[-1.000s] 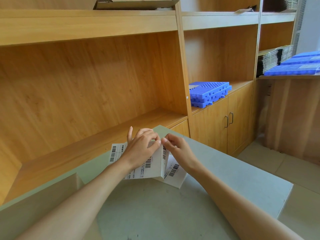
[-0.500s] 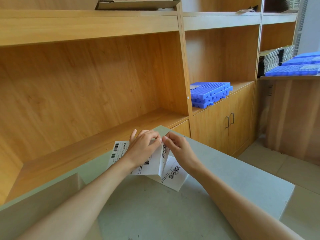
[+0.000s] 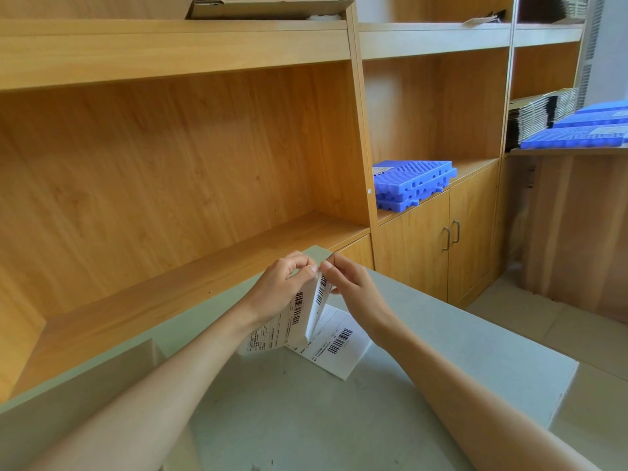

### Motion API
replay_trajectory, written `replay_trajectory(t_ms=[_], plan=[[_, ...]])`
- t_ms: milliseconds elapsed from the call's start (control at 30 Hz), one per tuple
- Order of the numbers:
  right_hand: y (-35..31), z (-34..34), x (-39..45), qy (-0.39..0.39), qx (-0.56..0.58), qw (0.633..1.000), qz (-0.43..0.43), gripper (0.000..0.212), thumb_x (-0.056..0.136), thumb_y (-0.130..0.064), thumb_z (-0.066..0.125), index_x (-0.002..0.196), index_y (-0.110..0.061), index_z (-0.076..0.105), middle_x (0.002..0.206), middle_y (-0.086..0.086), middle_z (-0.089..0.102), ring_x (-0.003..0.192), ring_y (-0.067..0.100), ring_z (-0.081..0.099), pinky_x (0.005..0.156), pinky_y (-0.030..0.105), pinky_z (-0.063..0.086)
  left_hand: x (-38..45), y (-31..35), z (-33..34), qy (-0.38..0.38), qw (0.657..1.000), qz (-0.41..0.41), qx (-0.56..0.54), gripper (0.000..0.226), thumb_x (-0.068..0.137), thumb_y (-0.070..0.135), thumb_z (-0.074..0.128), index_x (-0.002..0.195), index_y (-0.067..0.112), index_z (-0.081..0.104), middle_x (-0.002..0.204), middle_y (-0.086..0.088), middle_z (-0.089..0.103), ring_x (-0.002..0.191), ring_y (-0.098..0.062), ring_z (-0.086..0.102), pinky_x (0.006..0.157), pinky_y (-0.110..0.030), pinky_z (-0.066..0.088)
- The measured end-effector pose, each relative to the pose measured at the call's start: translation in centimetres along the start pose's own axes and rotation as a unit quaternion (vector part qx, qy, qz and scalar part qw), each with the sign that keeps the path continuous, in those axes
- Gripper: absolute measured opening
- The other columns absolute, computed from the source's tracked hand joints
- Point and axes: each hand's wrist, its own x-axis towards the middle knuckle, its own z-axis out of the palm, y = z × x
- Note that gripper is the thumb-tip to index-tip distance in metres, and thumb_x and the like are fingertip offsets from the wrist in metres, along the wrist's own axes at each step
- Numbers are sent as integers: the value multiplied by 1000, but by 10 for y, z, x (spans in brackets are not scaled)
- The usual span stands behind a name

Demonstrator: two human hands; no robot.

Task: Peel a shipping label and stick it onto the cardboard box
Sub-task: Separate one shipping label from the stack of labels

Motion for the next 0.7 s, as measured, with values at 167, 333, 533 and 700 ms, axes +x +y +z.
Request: replay_trajectory(t_ms=[167, 333, 533, 700], plan=[[0, 1, -1, -4, 8, 1000, 10, 31, 104, -22, 45, 82, 0, 49, 78, 9, 43, 74, 16, 42, 67, 16, 39, 2, -5, 2, 16, 999, -7, 47, 34, 95, 43, 46, 73, 20, 57, 69, 9, 62, 64, -11, 56, 71, -35, 43], [0, 4, -1, -4, 8, 1000, 17, 39, 93, -36, 45, 80, 1, 48, 78, 8, 42, 73, 17, 40, 69, 26, 36, 2, -7, 1, 17, 997, -15, 69, 39, 96, 39, 48, 60, 24, 47, 56, 11, 50, 55, -12, 46, 62, -34, 36], [4, 4, 0, -8, 2, 1000, 25, 29, 95, -33, 45, 78, -9, 44, 76, 8, 39, 71, 17, 38, 67, 26, 34, 2, -9, 2, 8, 997, -39, 65, 42, 97, 35, 49, 57, 24, 42, 54, 11, 43, 53, -12, 39, 61, -33, 30], [9, 1, -1, 13, 10, 1000, 16, 27, 104, -13, 40, 89, 3, 54, 78, 6, 50, 66, 7, 47, 64, 15, 40, 2, -9, 0, 6, 997, -44, 68, 38, 102, 31, 46, 66, 19, 43, 61, 3, 46, 56, -14, 41, 61, -33, 30]])
